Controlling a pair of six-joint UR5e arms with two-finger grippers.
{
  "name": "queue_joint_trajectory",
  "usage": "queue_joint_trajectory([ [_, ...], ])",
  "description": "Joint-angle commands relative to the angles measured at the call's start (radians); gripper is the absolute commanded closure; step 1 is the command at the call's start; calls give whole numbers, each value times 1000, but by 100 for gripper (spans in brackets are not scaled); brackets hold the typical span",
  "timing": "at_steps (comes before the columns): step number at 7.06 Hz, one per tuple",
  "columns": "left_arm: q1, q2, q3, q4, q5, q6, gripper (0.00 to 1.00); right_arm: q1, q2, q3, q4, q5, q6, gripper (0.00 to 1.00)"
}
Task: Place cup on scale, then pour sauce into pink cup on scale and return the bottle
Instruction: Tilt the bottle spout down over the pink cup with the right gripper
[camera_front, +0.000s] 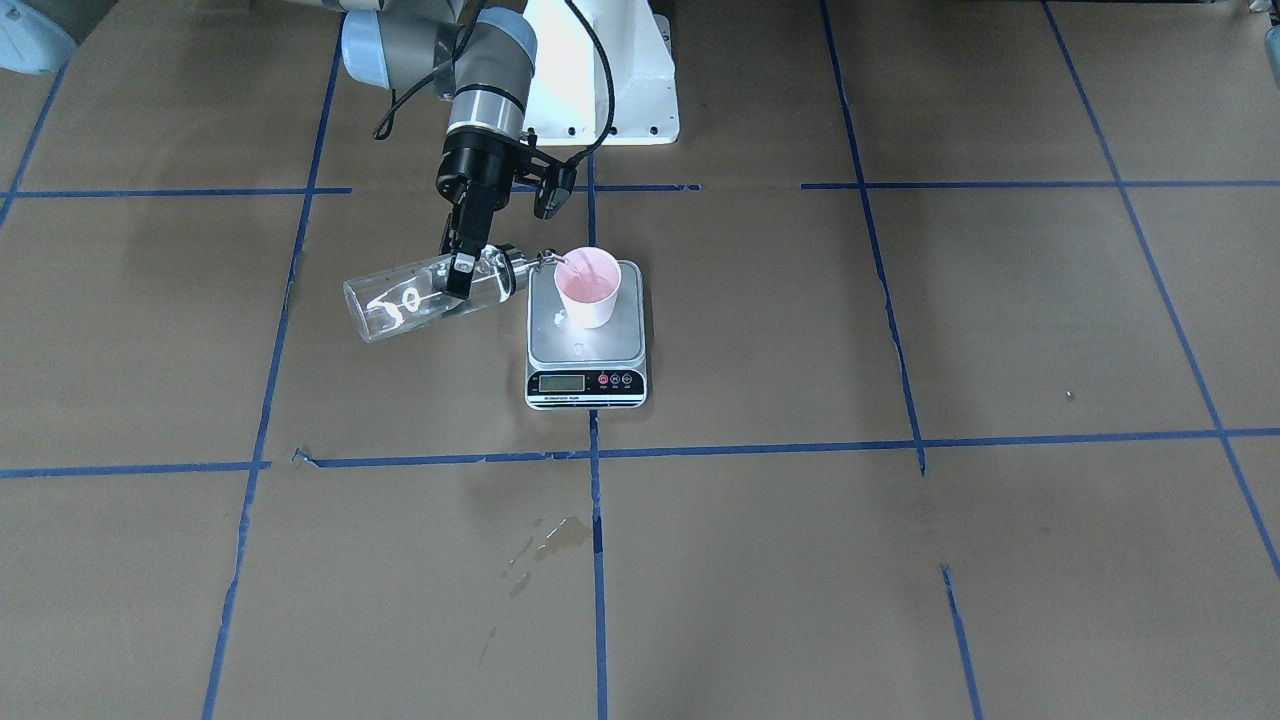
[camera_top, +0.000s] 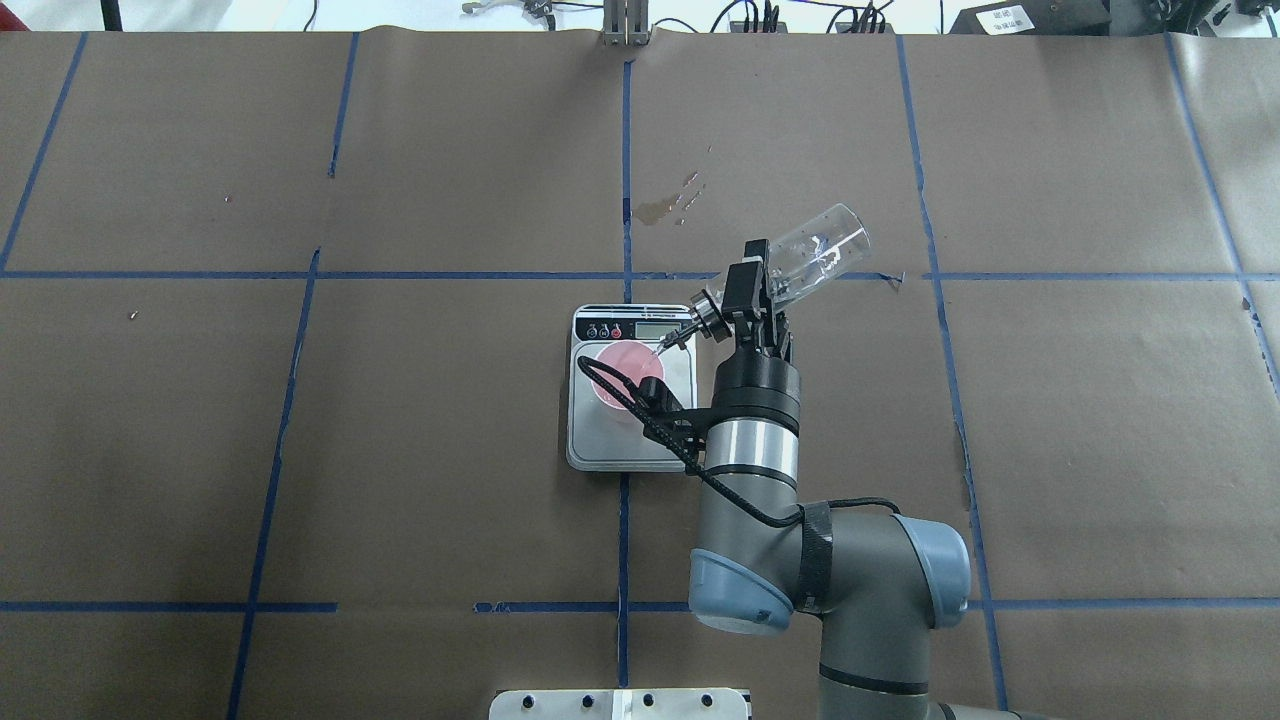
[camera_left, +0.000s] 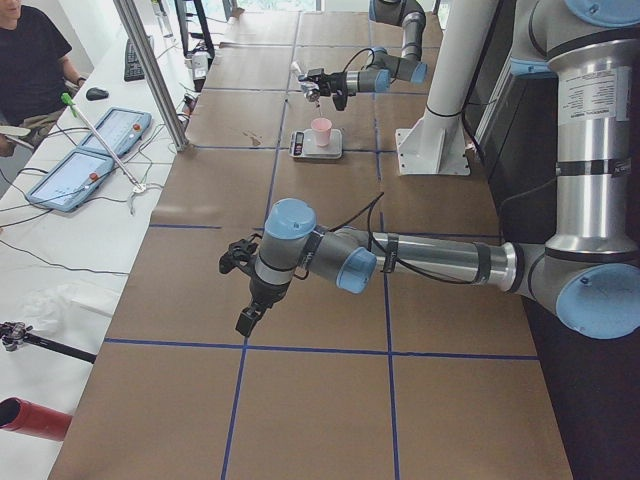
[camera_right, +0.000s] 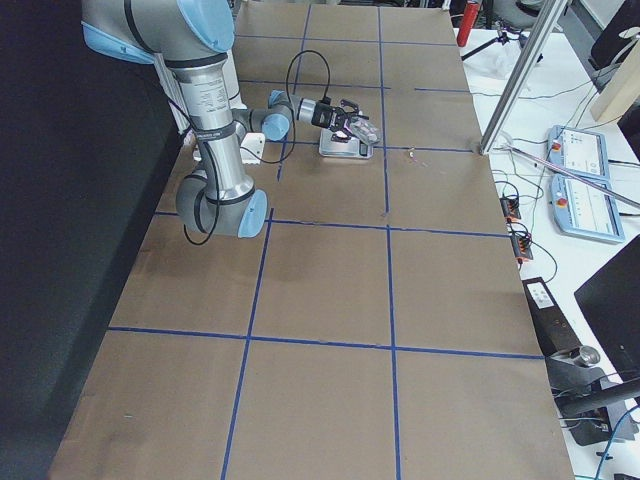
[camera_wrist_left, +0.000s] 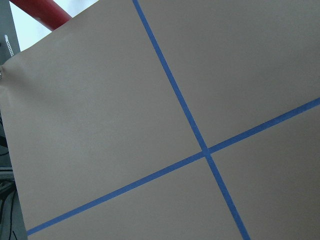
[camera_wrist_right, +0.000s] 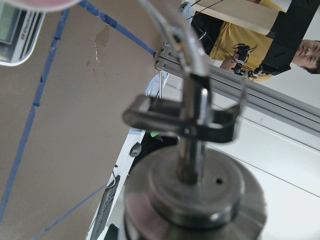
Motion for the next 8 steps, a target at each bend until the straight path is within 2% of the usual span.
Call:
queue_joint_trajectory([
  [1, 0, -2, 0, 0, -1, 0, 0, 10, 29, 7, 1, -56, -195, 100],
  [3, -2, -5, 0, 0, -1, 0, 0, 12, 29, 5, 30, -52, -187, 100],
  [4, -12, -8, 0, 3, -1, 0, 0, 13, 15, 4, 92, -46, -144, 100],
  [6, -14, -11, -3, 3, -1, 0, 0, 15, -27, 1, 188, 56, 70, 100],
  [8, -18, -12, -8, 3, -1, 0, 0, 17, -49, 5, 229, 136, 262, 100],
])
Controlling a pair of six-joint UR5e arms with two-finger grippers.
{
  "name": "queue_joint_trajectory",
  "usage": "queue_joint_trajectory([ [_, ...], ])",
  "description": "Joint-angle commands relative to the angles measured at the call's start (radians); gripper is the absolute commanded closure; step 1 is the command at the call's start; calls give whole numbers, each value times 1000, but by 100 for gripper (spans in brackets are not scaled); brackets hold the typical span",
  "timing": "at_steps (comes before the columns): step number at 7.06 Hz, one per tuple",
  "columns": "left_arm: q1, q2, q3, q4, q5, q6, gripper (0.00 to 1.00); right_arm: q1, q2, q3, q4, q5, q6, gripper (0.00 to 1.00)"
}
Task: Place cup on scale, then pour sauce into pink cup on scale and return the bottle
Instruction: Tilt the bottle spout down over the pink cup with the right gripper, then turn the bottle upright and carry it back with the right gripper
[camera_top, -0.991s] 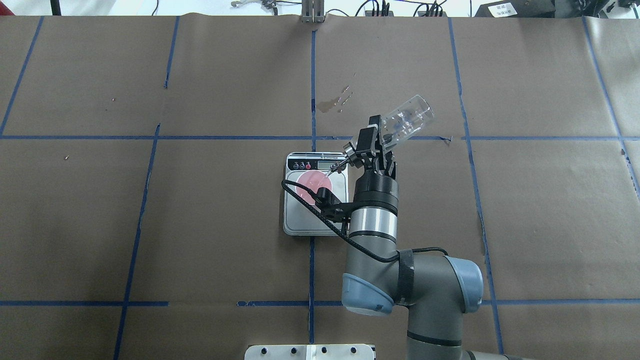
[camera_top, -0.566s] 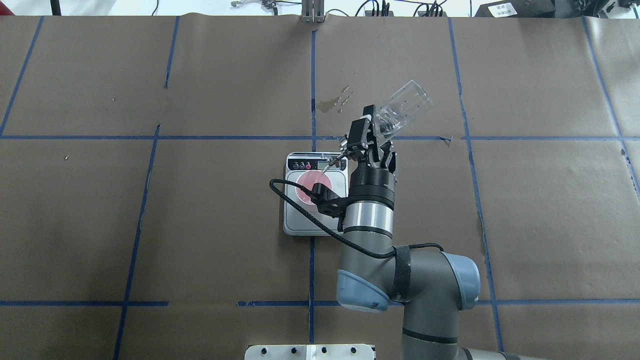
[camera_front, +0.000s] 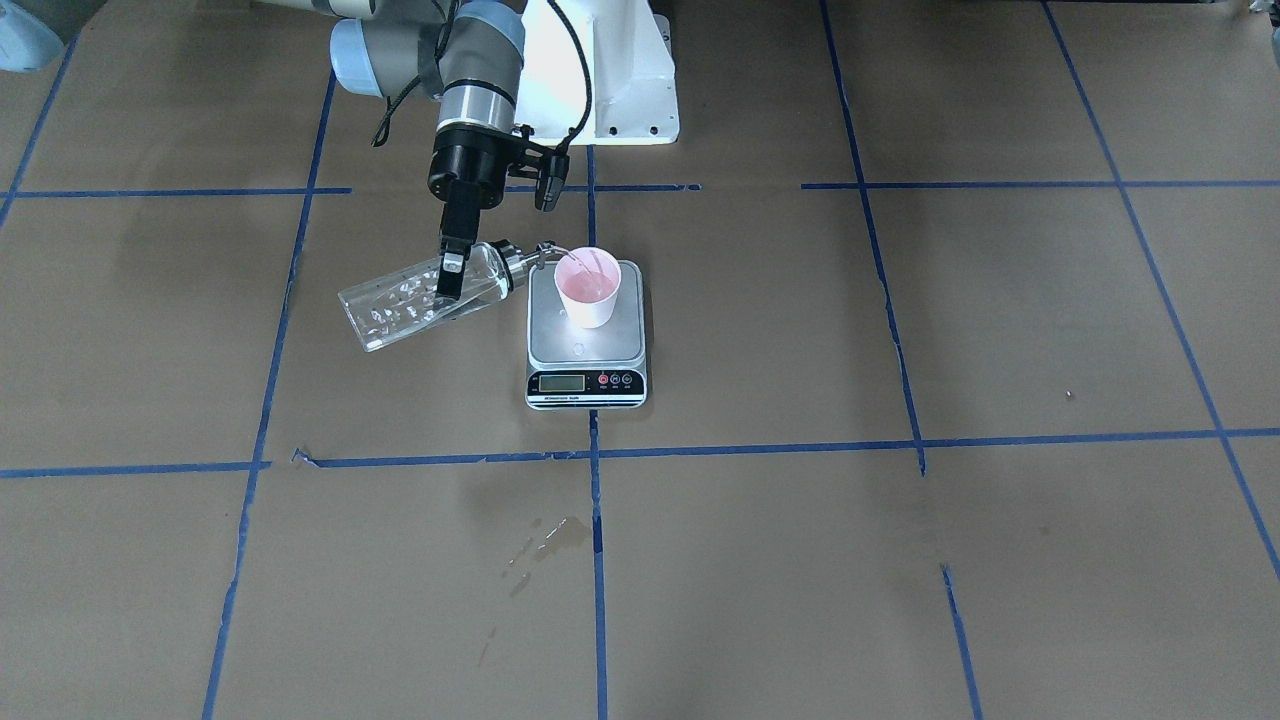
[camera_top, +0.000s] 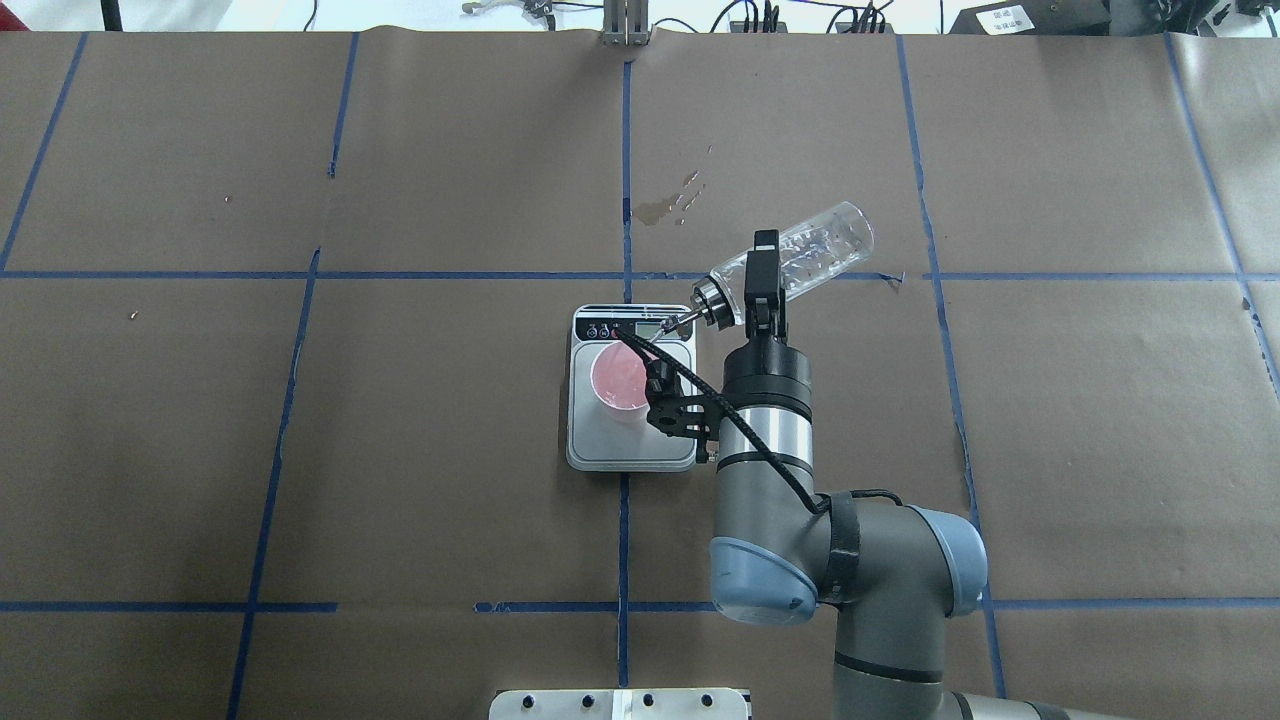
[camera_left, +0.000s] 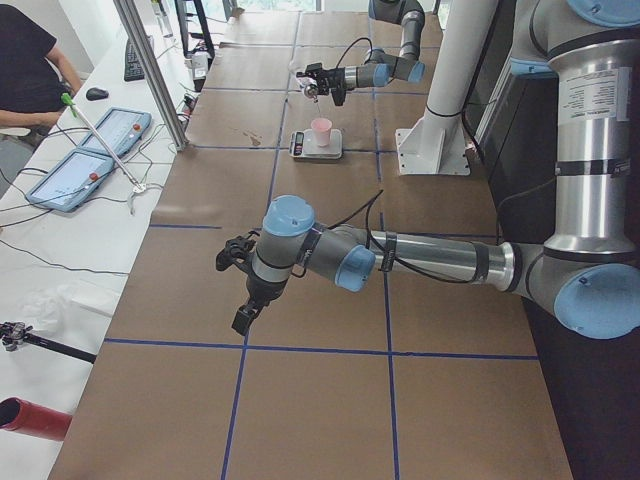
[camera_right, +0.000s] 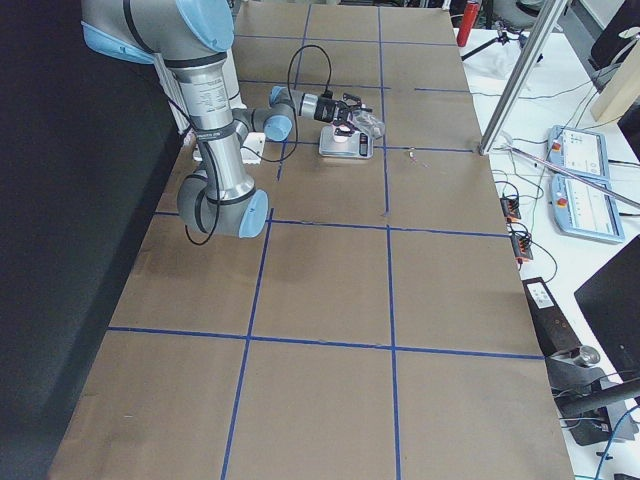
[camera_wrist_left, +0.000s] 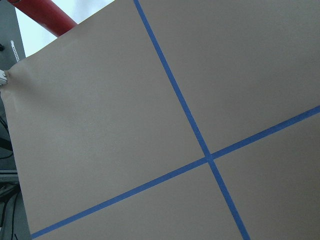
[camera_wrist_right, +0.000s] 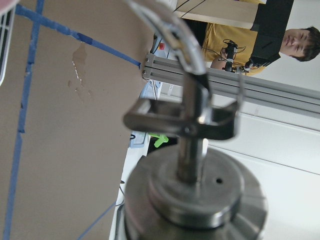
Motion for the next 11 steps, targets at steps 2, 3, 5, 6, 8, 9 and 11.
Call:
queue_joint_trajectory([
  [2, -6, -2, -4, 3, 0, -2, 0, 4, -16, 40, 46, 159, 294, 100],
  [3, -6, -2, 1, 5, 0, -2, 0, 1, -14, 46, 47, 211, 502, 100],
  [5, -11, -5, 4, 5, -24, -3, 0, 7, -41, 162, 47, 328, 695, 100],
  [6, -15, -5, 4, 3, -40, -5, 0, 7, -48, 178, 47, 334, 812, 100],
  [8, -26, -5, -4, 3, -40, -5, 0, 16, -75, 210, 46, 391, 1132, 100],
  [9, -26, -7, -4, 5, -40, -5, 0, 37, -101, 238, 47, 456, 1243, 100],
  [11, -28, -2, -18, 2, -41, -5, 0, 103, -257, 292, 219, 547, 1257, 100],
])
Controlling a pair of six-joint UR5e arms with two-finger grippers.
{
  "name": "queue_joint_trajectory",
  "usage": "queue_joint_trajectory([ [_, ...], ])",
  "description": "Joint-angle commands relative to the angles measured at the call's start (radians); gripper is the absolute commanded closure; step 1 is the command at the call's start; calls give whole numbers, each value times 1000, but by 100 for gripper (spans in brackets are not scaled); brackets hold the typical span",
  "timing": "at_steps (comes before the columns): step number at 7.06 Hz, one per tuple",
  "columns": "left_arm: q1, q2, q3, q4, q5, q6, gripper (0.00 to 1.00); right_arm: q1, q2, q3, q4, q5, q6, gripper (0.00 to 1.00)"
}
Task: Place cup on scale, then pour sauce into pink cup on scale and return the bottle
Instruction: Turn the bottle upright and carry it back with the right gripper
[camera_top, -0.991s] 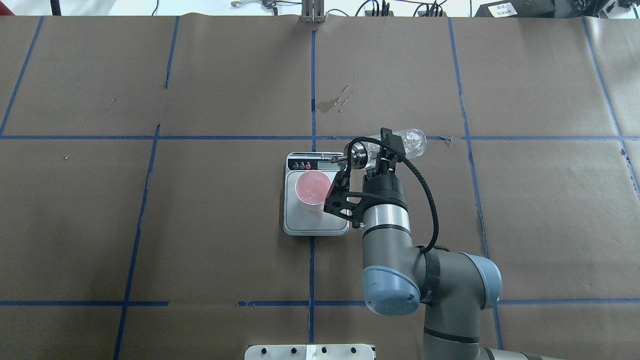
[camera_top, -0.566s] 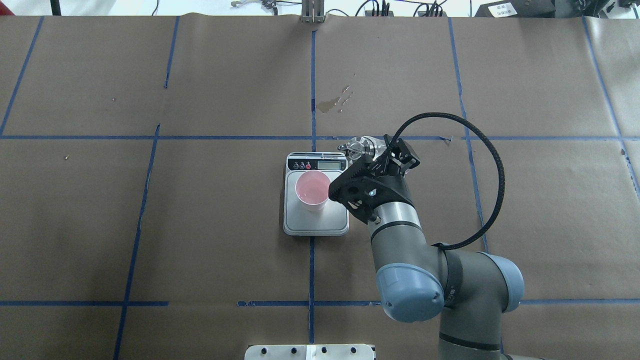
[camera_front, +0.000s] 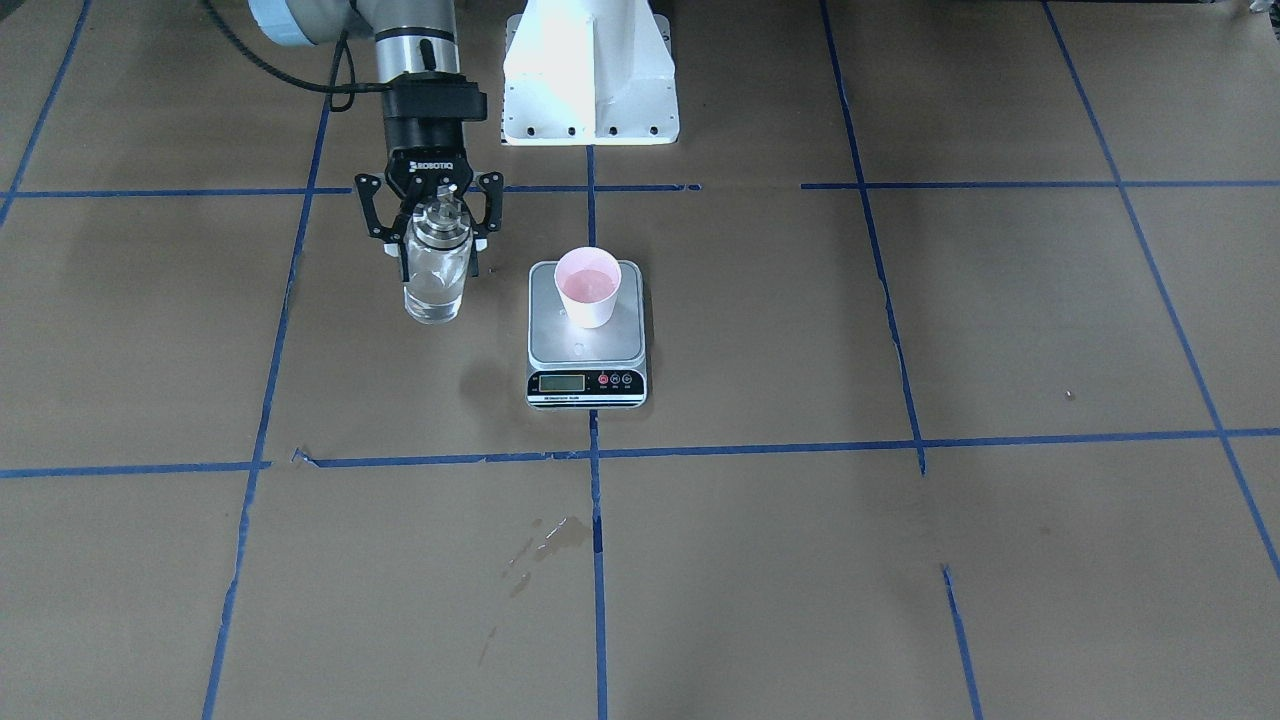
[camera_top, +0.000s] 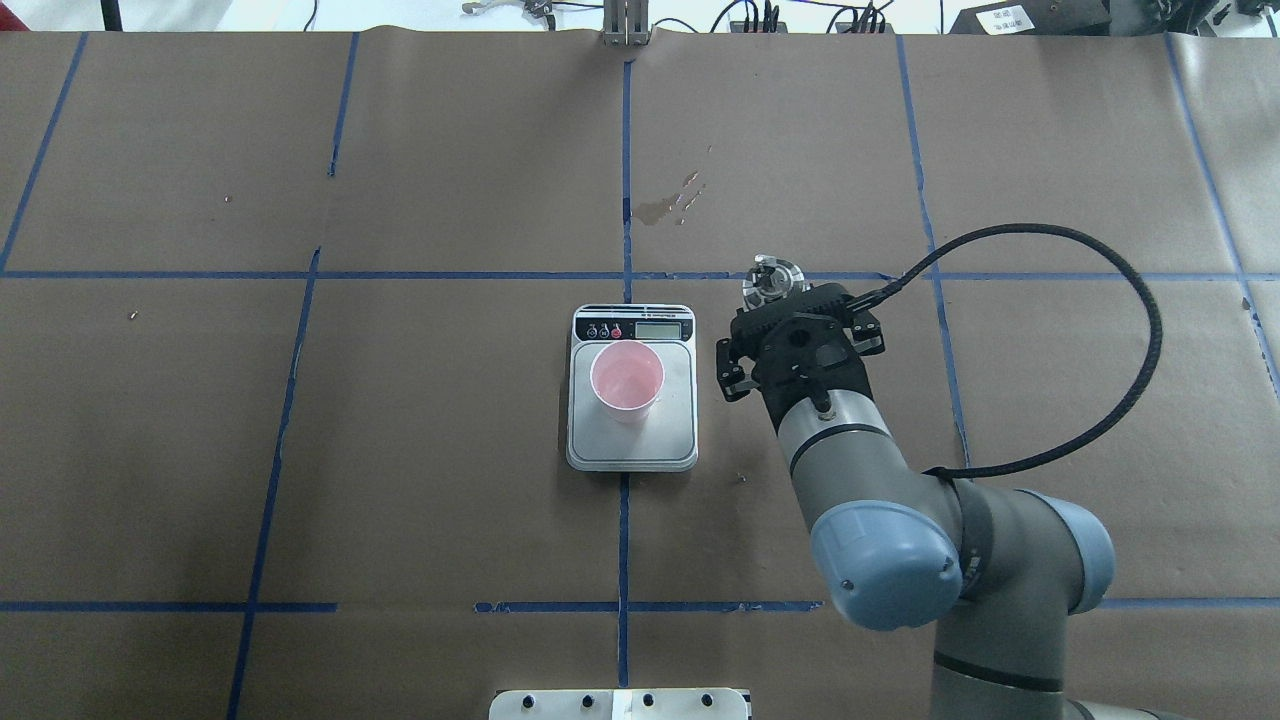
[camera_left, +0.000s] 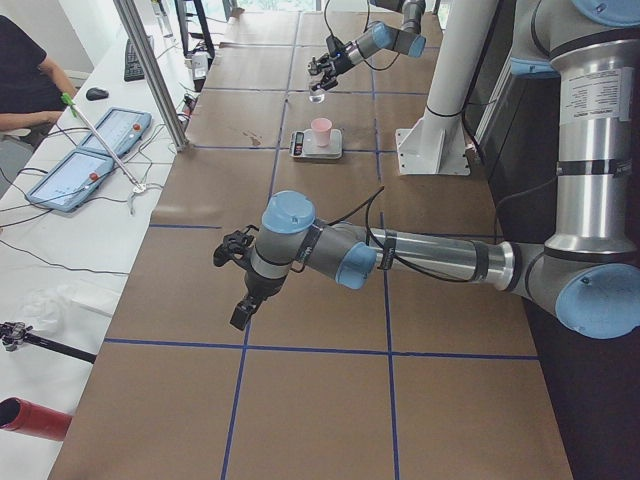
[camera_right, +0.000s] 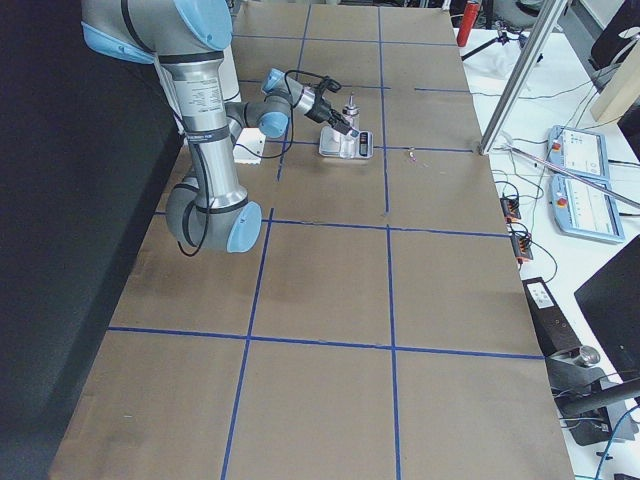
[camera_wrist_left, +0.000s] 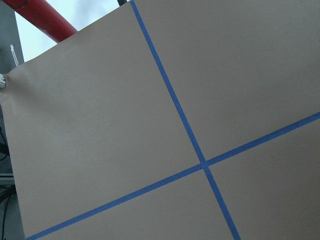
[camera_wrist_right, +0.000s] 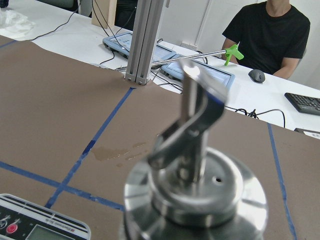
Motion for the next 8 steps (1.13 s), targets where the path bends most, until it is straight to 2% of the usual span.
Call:
queue_joint_trajectory([
  [1, -10, 11, -34, -1, 0, 1, 0, 65, -193, 14, 276, 120, 27, 100],
  [2, -11, 11, -36, -1, 0, -1, 0, 82, -240, 8, 300, 127, 65, 100],
  [3, -12, 12, -36, -1, 0, 1, 0, 82, -249, -58, 309, 119, 275, 100],
  [4, -11, 12, -36, -2, 0, 1, 0, 82, -257, -60, 314, 101, 332, 100],
  [6, -12, 11, -36, -1, 0, 2, 0, 83, -336, -61, 322, 50, 330, 100],
  [8, -12, 12, -36, -1, 0, 2, 0, 80, -398, -89, 381, 3, 328, 100],
])
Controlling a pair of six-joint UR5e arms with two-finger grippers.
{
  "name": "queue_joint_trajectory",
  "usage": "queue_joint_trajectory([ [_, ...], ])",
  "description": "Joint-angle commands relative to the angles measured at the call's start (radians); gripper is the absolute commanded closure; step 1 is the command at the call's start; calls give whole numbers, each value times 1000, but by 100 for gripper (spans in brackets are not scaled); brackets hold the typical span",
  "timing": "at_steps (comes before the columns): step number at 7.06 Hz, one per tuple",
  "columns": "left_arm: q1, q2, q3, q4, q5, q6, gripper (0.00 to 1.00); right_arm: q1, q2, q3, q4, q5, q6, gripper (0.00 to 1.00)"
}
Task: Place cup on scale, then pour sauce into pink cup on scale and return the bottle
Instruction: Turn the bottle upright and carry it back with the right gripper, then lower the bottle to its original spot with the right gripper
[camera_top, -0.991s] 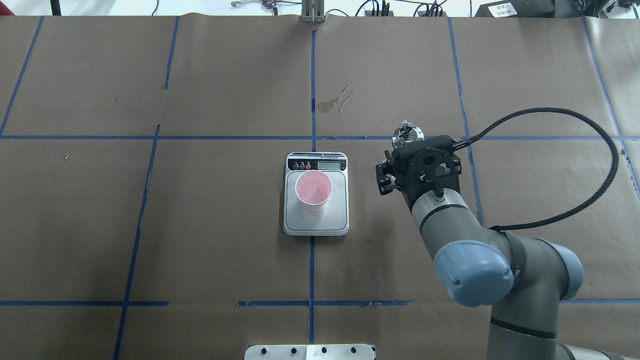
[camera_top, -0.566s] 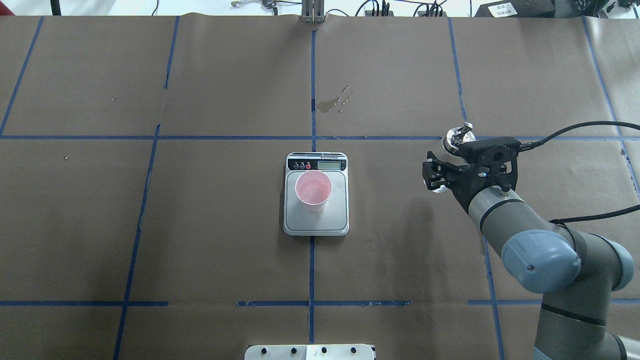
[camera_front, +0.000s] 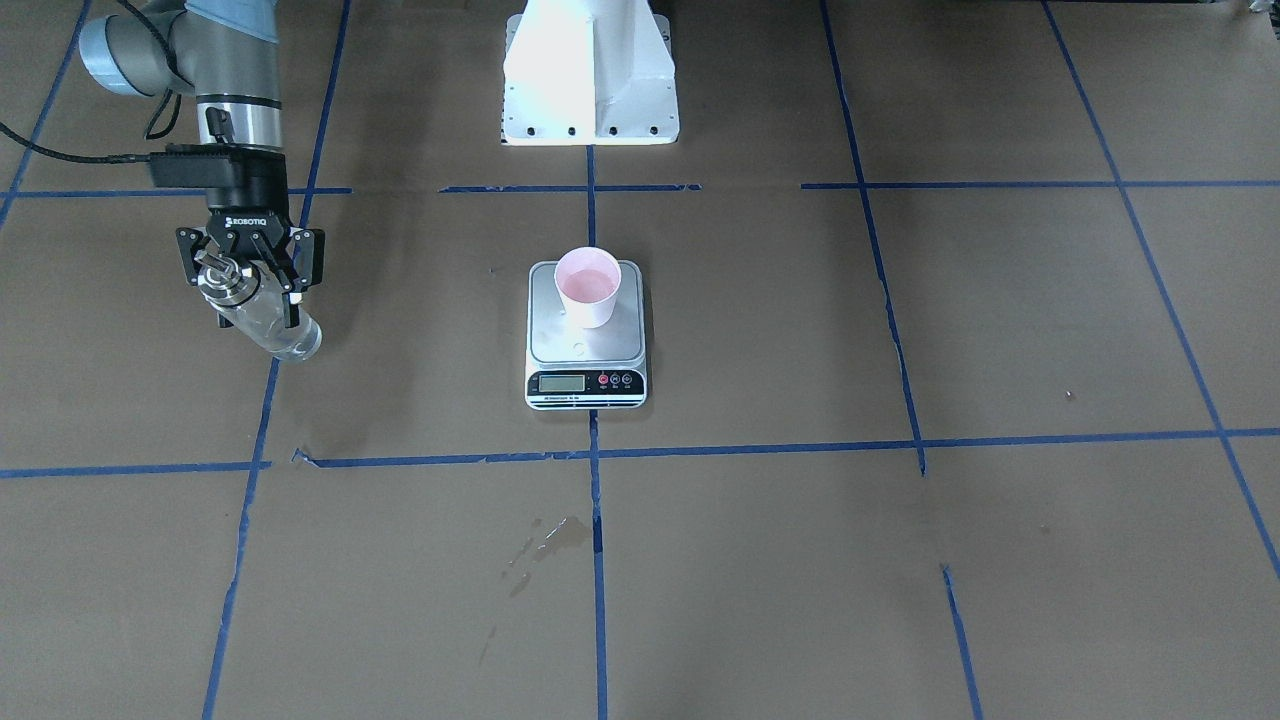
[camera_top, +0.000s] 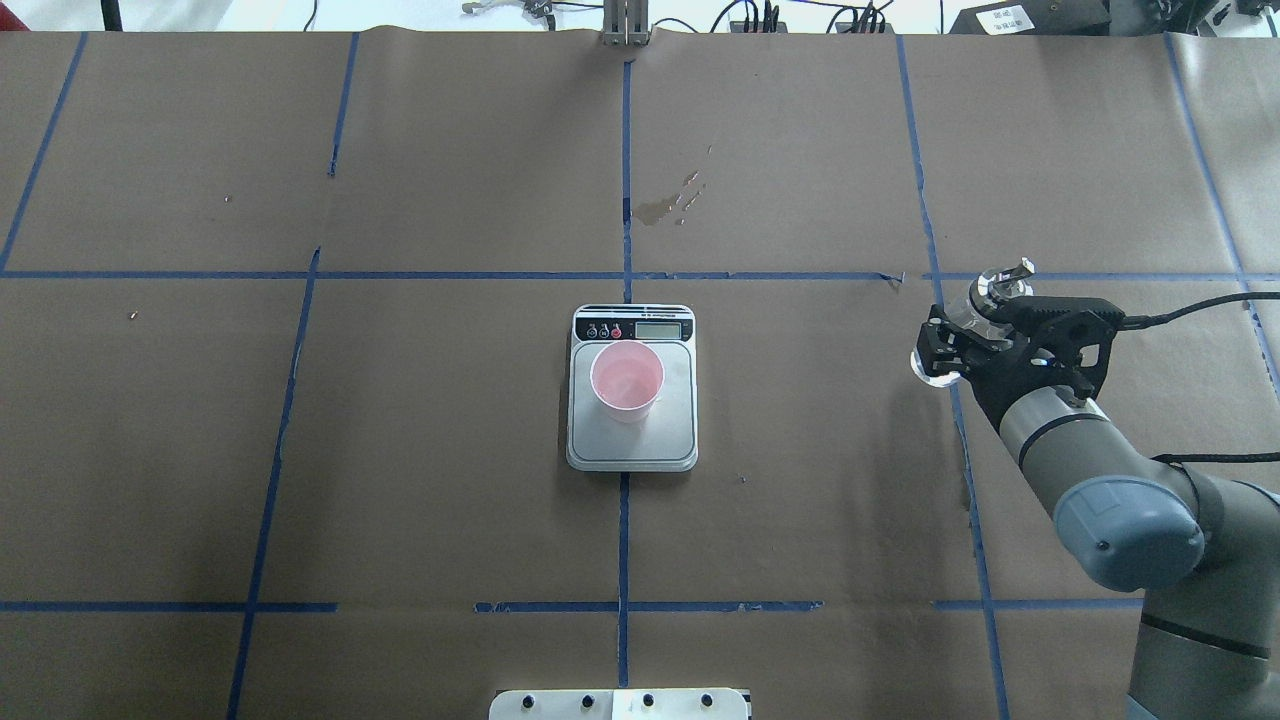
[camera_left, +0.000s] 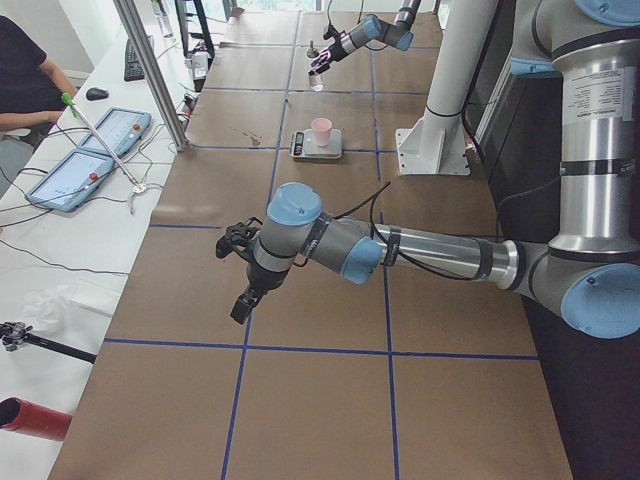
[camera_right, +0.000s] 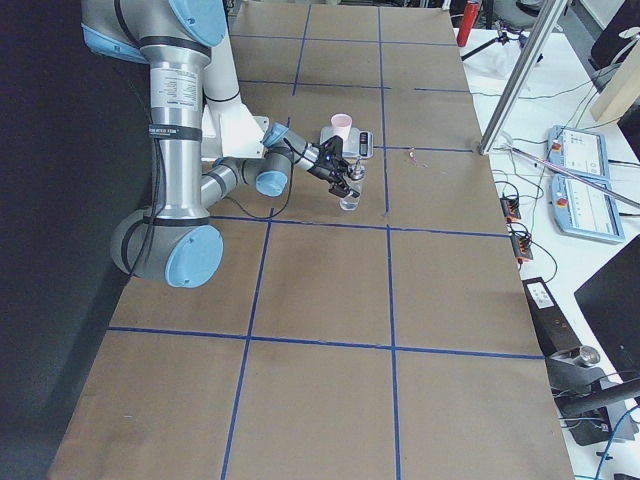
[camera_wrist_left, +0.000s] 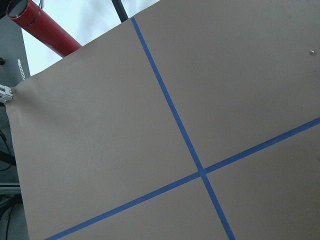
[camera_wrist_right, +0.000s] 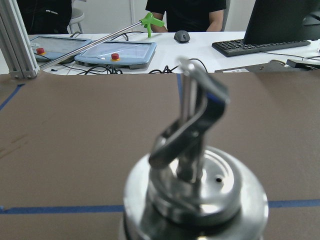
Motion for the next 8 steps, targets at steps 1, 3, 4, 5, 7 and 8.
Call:
queue_joint_trajectory([
  [1, 1, -1, 1, 0, 0, 0, 0, -3, -39, -32, 64, -36, 1, 100],
  [3, 0, -7, -3, 2, -2, 2, 0, -8, 5, -52, 66, -38, 4, 100],
  [4, -2, -9, -3, 2, -2, 2, 0, -6, 2, -54, 66, -38, 4, 100],
  [5, -2, -10, -3, 3, -2, 2, 0, -6, 4, -63, 64, -36, 5, 100],
  [7, -3, -7, -3, 5, -2, 2, 0, -6, 2, -88, 66, -36, 2, 100],
  [8, -8, -7, -3, 5, -2, 2, 0, -6, -7, -88, 64, -33, 5, 100],
])
